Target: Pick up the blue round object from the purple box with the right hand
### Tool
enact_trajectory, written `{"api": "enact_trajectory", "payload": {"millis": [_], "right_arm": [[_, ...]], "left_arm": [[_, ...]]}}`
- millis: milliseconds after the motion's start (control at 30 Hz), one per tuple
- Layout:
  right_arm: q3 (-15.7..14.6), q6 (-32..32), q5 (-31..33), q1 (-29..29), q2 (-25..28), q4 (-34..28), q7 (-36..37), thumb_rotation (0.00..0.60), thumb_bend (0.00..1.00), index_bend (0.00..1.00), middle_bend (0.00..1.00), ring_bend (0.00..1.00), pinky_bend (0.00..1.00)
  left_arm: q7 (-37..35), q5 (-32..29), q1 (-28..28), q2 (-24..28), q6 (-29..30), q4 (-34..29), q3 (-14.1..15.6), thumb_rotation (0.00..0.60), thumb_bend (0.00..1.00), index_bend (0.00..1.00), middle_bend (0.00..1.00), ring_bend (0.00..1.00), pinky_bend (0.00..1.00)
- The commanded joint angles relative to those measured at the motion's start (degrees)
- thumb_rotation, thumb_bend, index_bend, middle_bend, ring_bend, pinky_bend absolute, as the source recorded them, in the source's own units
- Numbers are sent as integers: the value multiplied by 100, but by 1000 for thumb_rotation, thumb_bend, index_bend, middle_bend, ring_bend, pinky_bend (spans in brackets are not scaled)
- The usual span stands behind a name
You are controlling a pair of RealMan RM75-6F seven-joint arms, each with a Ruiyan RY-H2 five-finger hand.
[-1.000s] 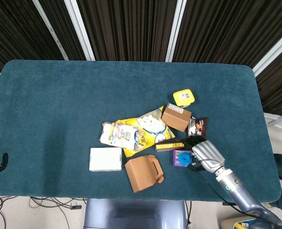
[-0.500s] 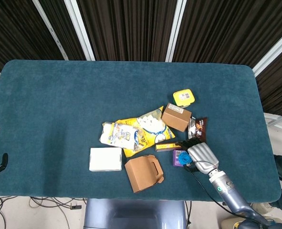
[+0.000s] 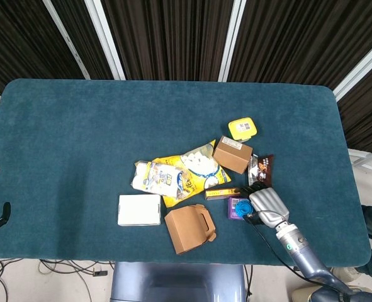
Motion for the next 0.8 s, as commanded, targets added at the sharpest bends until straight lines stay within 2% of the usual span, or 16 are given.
{"api": "enact_trajectory", "payload": {"millis": [33,567,800], "right_arm": [[-16,7,1,-6,-17,28,29,600,358,310,408,362,210],[-63,-30,42,16,-48,83,34,600,364,311,415,372,210],[-89,-110,30,65,-53,123,34,600,364,334,468,463,247]], "left_arm": [[2,-3,-1,4,-2,-6,-1,600,464,0,0,18,16],[22,-4,-5,3,-10,-11,5,600,464,0,0,18,16],[0,-10,-4,1,-9,-3,0,600,464,0,0,18,16]]}}
